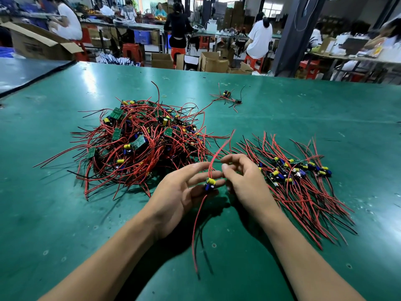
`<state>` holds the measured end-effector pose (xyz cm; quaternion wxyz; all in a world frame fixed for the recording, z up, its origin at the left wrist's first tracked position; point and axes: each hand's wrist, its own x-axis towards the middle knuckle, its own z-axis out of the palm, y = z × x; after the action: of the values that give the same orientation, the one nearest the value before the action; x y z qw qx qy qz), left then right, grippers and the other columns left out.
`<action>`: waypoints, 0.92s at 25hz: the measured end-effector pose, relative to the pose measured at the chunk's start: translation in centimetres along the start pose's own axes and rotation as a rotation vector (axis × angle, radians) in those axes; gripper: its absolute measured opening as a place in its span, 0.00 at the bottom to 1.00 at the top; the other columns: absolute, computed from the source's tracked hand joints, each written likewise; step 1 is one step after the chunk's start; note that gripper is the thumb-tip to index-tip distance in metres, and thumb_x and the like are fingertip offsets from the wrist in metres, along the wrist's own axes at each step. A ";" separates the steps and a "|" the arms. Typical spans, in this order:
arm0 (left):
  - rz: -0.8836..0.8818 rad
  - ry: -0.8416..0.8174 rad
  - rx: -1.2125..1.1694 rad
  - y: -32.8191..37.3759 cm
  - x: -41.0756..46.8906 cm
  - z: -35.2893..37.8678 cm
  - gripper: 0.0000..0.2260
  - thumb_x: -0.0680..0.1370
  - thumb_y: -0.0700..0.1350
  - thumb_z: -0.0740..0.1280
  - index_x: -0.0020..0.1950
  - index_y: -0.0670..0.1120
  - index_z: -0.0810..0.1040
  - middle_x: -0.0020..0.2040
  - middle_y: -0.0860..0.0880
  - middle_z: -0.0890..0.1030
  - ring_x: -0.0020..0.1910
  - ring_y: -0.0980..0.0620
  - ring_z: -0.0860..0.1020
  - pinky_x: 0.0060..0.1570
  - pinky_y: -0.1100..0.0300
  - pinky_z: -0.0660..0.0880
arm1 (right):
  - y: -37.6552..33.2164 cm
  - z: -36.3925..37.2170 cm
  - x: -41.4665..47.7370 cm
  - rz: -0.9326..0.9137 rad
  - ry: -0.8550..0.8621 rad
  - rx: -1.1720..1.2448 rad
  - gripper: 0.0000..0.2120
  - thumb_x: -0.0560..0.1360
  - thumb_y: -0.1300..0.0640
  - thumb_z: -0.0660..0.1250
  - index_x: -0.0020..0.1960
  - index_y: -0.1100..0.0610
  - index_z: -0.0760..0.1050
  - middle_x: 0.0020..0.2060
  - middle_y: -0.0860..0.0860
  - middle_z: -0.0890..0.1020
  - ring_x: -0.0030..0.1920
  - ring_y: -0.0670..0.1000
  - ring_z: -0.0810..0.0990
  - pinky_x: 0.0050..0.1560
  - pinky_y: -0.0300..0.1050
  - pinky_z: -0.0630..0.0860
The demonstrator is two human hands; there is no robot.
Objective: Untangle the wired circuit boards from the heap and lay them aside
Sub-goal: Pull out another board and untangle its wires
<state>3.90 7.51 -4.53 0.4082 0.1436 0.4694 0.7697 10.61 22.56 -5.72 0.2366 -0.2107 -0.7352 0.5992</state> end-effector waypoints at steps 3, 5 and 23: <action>0.035 0.011 -0.024 0.4 -0.2 -0.1 0.20 0.80 0.48 0.59 0.70 0.43 0.70 0.62 0.41 0.81 0.59 0.45 0.80 0.66 0.45 0.71 | 0.0 -0.1 -0.4 -0.232 0.004 -0.103 0.07 0.76 0.63 0.70 0.47 0.52 0.75 0.39 0.43 0.80 0.38 0.45 0.81 0.42 0.40 0.75; 0.054 0.024 -0.032 0.7 -0.4 0.0 0.19 0.81 0.49 0.57 0.70 0.45 0.70 0.62 0.43 0.81 0.54 0.48 0.80 0.58 0.52 0.74 | -0.1 0.0 -0.7 -0.292 -0.104 -0.138 0.06 0.74 0.60 0.70 0.47 0.50 0.76 0.40 0.42 0.82 0.40 0.47 0.80 0.45 0.44 0.77; 0.229 0.101 0.171 0.1 0.0 -0.5 0.15 0.76 0.36 0.67 0.62 0.41 0.79 0.55 0.38 0.83 0.48 0.47 0.82 0.49 0.52 0.79 | -1.0 -0.4 -1.1 -0.624 0.149 -0.303 0.10 0.69 0.51 0.80 0.48 0.51 0.83 0.37 0.44 0.77 0.36 0.43 0.74 0.39 0.32 0.68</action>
<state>3.57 7.15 -4.69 0.2799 0.1917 0.5339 0.7745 11.72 21.99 -4.75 0.4272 -0.0520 -0.8255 0.3651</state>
